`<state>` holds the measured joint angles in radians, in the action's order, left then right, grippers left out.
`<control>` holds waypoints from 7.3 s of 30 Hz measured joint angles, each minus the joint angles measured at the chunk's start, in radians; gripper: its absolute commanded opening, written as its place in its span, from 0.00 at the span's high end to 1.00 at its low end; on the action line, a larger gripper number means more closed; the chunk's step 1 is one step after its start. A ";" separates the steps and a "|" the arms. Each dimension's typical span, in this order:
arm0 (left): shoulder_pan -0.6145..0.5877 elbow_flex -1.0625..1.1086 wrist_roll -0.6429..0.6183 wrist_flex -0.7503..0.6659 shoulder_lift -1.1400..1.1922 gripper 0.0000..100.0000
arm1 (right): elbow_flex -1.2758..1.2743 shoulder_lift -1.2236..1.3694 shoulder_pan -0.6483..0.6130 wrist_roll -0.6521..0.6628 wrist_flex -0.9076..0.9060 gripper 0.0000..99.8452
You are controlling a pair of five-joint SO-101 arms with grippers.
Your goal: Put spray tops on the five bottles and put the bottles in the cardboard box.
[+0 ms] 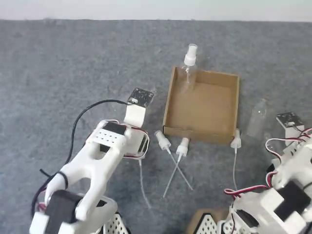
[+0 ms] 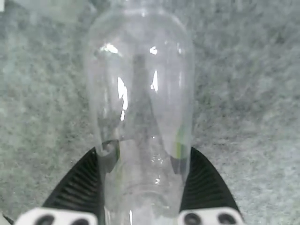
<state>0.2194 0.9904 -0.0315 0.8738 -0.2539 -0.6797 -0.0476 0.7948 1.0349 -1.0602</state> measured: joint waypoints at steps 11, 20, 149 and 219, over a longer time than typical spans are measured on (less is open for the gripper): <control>0.000 0.000 0.028 0.060 0.002 0.84 | 0.000 0.000 0.000 0.000 0.000 0.98; 0.121 0.000 0.091 0.061 0.002 0.91 | 0.000 0.000 0.000 0.002 0.000 0.97; -0.146 0.046 0.095 0.106 -0.545 0.98 | 0.652 0.428 -0.140 0.006 -0.328 0.98; -0.238 -0.689 -0.193 0.215 -0.571 0.98 | -0.436 -0.772 -1.781 -0.867 0.692 0.99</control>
<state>-0.0184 0.3015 -0.2248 1.0886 -0.8247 -1.1155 -0.8193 -0.9866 0.1680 -0.3682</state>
